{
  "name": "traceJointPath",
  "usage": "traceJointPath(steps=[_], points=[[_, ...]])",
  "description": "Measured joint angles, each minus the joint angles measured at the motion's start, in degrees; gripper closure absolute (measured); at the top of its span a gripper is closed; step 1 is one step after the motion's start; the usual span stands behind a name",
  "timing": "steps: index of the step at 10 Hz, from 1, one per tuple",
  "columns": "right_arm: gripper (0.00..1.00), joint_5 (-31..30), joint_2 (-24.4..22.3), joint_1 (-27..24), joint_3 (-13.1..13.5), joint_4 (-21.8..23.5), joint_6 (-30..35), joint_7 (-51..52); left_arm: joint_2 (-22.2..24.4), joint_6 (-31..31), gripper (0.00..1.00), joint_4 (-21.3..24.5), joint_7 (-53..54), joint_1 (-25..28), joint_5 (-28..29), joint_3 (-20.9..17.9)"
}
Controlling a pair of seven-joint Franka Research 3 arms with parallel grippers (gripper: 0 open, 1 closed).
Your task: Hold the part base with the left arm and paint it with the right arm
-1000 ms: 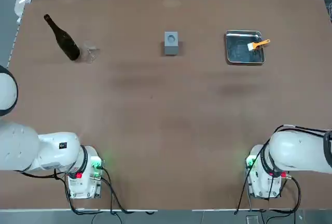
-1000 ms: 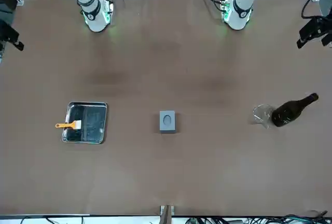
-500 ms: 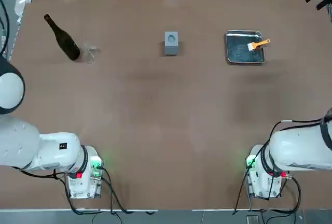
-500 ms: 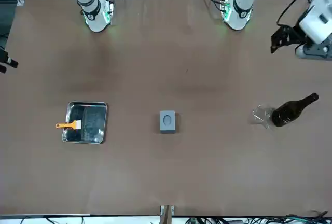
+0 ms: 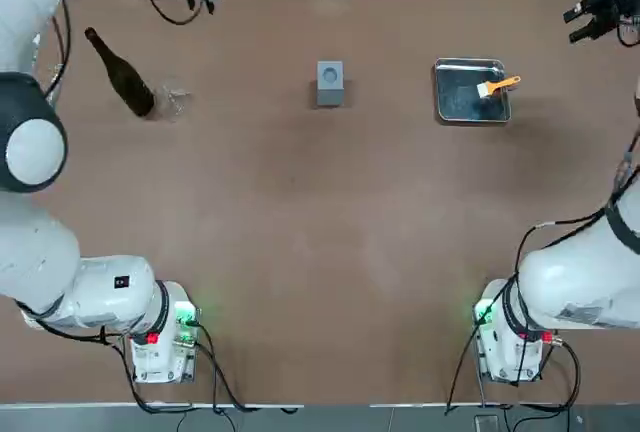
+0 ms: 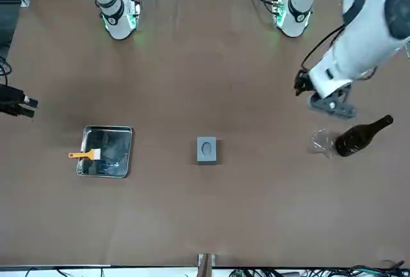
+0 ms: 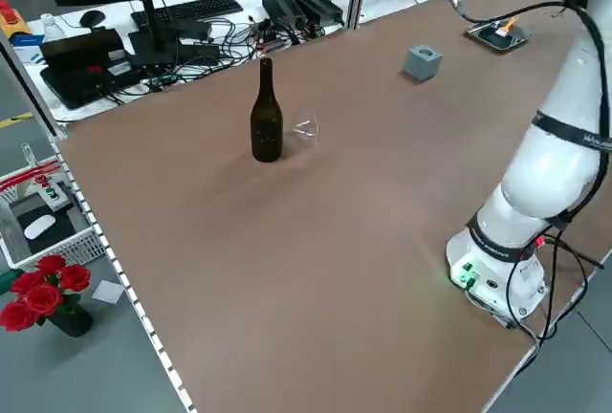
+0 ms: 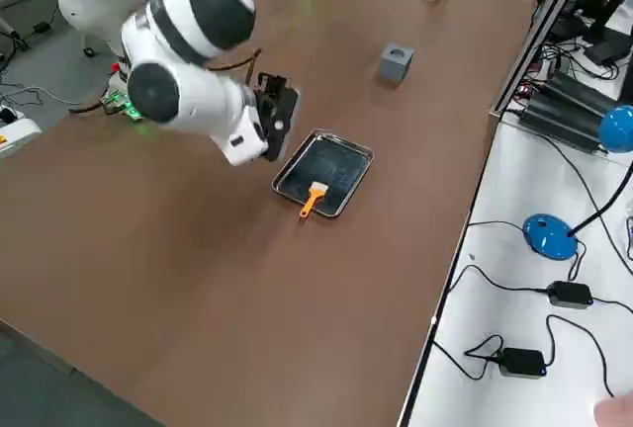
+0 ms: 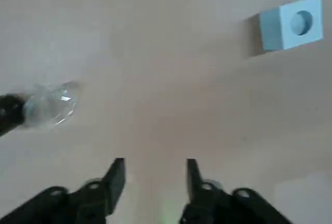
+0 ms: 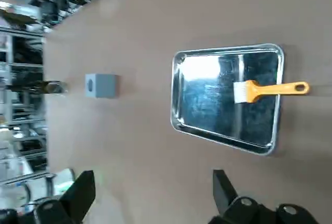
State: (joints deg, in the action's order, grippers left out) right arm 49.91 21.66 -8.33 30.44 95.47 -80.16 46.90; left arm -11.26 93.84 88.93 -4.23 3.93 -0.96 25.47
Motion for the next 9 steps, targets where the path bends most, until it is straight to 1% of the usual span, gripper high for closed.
traceJointPath(steps=[1, 2, 3, 5, 6, 8, 9], points=[[0.00, 3.9, 4.3, -0.8, 1.8, -2.8, 3.6, 0.5, -2.8, 2.7, 0.68, 0.1, -0.2, -0.2, 0.0, 1.8], [0.00, 7.2, 8.3, -1.8, 2.8, -5.2, 6.0, 0.7, -5.2, 5.2, 0.81, 0.1, -0.4, -0.4, 0.0, 3.2], [0.00, 10.4, 12.3, -2.9, 3.0, -6.5, 7.0, 0.7, -7.5, 8.4, 0.98, 0.1, -1.3, -1.1, 0.0, 4.1], [0.00, 15.4, 19.7, -4.0, 3.1, -8.5, 7.2, -0.1, -11.8, 15.2, 0.99, 0.0, -7.3, -4.4, 0.0, 4.3], [0.00, 17.7, 23.1, -4.3, 3.1, -10.5, 7.1, -1.0, -13.8, 17.9, 0.99, 0.0, -10.1, -5.7, 0.0, 4.3], [0.00, 21.0, 29.9, -5.4, 3.2, -17.3, 7.0, -1.7, -16.9, 24.0, 0.99, -0.2, -13.9, -8.0, 0.1, 4.3], [0.00, 21.9, 32.7, -5.8, 3.2, -20.3, 6.8, -1.7, -18.1, 26.0, 0.99, -0.5, -15.0, -9.0, 0.3, 4.3]])
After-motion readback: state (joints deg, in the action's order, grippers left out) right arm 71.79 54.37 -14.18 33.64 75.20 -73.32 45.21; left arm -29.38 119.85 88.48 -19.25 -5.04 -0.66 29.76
